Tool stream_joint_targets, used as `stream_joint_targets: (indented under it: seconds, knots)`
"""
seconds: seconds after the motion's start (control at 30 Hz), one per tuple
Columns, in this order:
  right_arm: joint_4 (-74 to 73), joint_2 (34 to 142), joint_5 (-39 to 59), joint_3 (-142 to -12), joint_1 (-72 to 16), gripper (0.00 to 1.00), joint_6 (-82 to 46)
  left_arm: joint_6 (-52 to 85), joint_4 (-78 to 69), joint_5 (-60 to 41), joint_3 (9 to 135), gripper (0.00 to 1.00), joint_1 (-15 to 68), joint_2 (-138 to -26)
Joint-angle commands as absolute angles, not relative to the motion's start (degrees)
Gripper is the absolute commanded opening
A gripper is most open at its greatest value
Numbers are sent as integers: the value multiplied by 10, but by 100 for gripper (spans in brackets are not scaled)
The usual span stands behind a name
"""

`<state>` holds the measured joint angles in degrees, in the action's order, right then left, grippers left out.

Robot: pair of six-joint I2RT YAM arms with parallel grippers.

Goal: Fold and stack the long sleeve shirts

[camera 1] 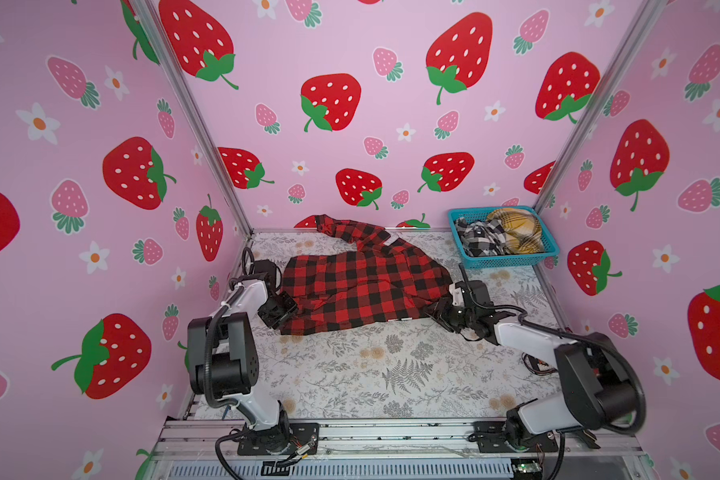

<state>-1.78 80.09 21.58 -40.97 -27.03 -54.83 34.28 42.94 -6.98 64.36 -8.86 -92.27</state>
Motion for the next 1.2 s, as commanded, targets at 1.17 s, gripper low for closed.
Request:
stream_joint_targets:
  seconds: [1.17]
  knots:
    - [166,814,203,-309,-280,15,-407,440,381,-146,421,7,33,-830]
